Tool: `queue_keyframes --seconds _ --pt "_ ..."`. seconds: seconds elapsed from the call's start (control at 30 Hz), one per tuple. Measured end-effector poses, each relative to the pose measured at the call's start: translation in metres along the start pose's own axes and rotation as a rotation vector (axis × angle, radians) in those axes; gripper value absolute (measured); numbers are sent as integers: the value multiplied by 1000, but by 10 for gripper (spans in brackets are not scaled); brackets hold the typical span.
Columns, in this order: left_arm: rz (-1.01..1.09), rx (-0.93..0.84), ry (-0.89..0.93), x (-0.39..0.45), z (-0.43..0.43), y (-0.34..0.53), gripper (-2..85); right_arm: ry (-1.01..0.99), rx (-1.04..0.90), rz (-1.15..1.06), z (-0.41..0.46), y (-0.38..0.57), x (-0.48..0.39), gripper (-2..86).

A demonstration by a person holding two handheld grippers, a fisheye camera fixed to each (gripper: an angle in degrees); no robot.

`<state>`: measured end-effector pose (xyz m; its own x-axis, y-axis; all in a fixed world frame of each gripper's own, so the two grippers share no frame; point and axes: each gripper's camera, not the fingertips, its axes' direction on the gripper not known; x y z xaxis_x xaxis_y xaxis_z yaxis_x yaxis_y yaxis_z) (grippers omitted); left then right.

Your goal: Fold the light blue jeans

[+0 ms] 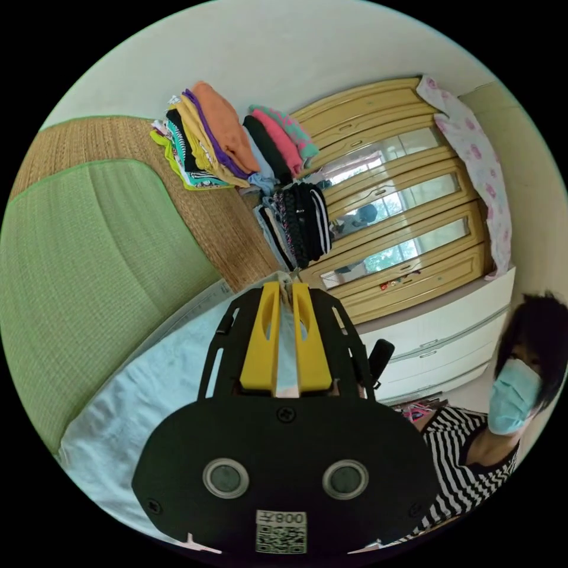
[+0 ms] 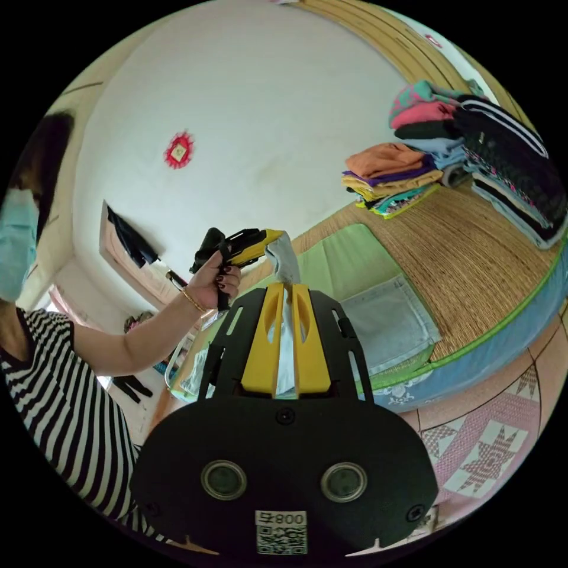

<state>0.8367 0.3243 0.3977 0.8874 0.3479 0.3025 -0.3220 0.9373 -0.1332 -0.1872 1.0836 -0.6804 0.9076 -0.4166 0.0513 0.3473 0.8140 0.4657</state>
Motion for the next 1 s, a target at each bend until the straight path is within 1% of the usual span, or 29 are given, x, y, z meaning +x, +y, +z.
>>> queue_keyframes --seconds 0.07,0.17,0.47,0.63,1.0 --pt "-3 -60 -56 10 21 -21 33 33 0 69 7 19 34 21" --pt "-36 -119 -83 18 44 -43 33 77 -14 128 19 43 70 21" --pt "-100 -257 -164 45 94 -94 35 186 -70 243 63 126 142 22" --pt "-129 -306 -193 59 105 -113 37 219 -92 267 88 169 157 23" --pt "-142 -355 -209 101 110 -147 43 205 -83 323 124 256 177 23"
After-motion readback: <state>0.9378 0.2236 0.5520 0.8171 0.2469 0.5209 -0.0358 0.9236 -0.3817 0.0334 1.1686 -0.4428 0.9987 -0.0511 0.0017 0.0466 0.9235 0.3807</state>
